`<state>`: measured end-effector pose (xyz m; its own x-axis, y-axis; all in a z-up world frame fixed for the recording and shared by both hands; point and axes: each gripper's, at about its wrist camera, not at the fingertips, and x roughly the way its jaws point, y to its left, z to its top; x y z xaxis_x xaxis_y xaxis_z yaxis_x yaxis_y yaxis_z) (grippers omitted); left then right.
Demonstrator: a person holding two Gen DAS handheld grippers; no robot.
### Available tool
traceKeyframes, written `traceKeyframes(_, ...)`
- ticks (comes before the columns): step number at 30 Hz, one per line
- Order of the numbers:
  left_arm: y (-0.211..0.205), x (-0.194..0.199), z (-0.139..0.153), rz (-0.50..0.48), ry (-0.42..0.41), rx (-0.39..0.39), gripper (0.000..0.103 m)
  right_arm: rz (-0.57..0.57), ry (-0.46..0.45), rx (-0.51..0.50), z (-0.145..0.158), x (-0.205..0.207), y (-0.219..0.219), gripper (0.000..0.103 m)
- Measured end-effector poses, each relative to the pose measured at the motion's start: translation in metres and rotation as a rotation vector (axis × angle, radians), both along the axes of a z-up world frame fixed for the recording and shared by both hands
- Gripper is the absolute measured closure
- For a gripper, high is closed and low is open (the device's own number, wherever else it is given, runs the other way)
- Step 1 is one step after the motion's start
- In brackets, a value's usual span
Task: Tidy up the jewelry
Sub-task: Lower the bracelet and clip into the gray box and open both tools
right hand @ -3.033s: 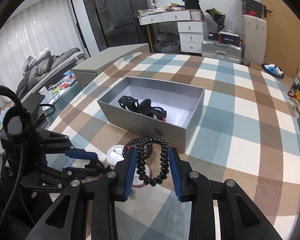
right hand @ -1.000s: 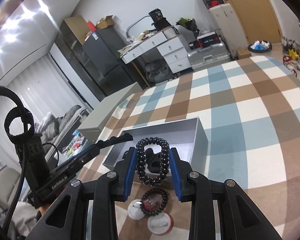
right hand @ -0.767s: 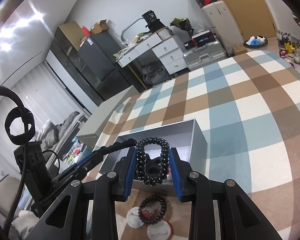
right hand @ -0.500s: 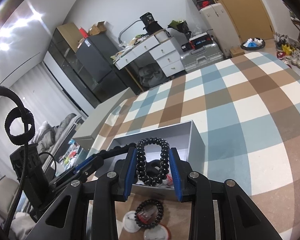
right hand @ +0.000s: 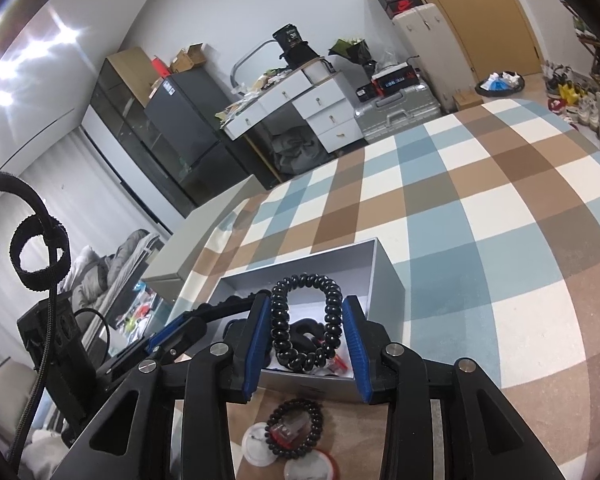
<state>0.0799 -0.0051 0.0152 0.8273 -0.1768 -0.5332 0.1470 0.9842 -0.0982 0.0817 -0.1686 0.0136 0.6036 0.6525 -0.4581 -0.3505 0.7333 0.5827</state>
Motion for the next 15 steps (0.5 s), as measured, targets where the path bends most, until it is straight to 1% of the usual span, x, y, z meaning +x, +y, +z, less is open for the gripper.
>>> traceKeyframes(2,0.0003,0.0002,-0.0002,-0.001,0.002,-0.001,0.088,0.006,-0.003,0.003,0.0011,-0.0012,0.0005,0.06)
traceKeyframes(10,0.0003,-0.0003,0.0003,-0.007,-0.003,-0.001,0.088,0.002,-0.012,-0.008,0.0032,-0.0016,-0.0002,0.059)
traceKeyframes(15,0.0,-0.0004,0.0004,-0.011,-0.005,-0.004,0.088,0.018,-0.009,-0.001,0.0043,-0.0005,-0.0007,0.054)
